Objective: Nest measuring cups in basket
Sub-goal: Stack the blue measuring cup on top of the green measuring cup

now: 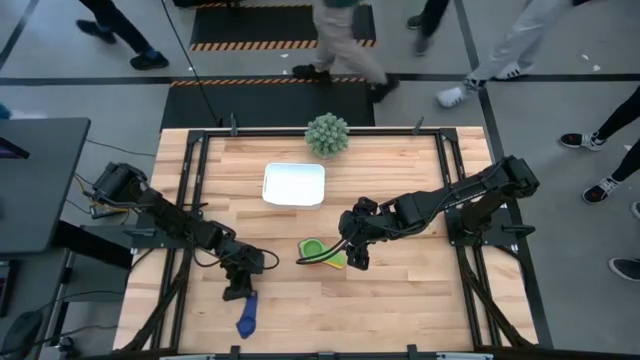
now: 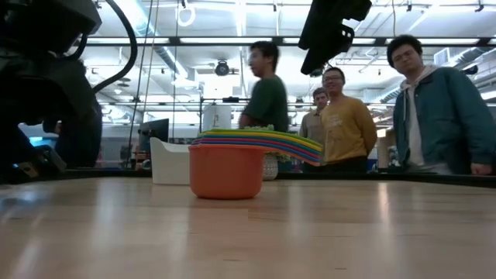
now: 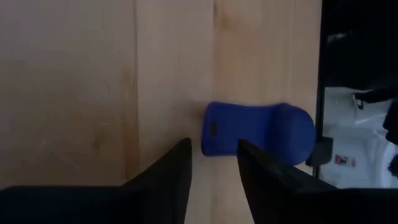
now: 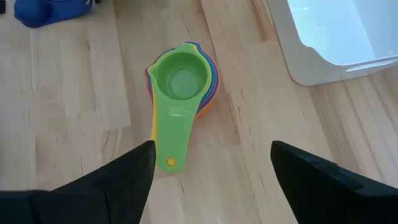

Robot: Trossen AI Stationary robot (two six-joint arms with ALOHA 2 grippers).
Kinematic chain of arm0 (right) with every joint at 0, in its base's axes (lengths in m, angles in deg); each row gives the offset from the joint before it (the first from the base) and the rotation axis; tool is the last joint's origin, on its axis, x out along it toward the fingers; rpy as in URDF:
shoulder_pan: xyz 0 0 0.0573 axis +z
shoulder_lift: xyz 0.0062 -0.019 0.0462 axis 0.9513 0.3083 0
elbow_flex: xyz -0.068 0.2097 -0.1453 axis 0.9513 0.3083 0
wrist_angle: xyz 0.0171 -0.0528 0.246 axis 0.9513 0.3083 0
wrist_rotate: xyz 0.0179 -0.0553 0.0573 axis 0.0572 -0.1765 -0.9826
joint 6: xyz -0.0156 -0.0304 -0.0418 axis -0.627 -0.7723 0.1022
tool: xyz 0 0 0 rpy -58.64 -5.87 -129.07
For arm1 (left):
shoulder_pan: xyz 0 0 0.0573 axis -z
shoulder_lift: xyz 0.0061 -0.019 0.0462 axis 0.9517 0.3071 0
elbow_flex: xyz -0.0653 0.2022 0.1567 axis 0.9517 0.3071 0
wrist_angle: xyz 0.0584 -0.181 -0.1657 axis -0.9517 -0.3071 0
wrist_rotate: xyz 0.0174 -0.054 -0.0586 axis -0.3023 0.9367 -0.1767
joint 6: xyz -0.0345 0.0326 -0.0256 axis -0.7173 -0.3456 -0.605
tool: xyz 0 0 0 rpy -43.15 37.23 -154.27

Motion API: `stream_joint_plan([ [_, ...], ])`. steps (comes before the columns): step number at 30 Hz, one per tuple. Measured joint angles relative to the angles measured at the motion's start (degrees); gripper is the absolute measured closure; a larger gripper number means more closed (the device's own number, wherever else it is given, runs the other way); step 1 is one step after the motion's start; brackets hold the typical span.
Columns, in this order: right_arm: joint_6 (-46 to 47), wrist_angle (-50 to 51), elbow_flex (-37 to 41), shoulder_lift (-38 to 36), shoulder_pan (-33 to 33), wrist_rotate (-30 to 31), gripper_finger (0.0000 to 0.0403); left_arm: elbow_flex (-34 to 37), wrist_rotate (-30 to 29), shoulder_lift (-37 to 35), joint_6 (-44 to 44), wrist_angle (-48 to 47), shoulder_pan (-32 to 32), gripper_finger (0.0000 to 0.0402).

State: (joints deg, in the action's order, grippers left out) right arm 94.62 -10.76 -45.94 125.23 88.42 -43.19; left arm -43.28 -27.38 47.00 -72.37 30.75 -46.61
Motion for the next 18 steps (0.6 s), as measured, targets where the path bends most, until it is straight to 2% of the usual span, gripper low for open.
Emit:
stream_joint_plan([
  [18, 0.4, 0.0, 0.0, 0.0, -0.1, 0.4, 0.0079, 0.0, -3.5, 0.3, -0.2, 1.3, 0.7, 0.0269],
])
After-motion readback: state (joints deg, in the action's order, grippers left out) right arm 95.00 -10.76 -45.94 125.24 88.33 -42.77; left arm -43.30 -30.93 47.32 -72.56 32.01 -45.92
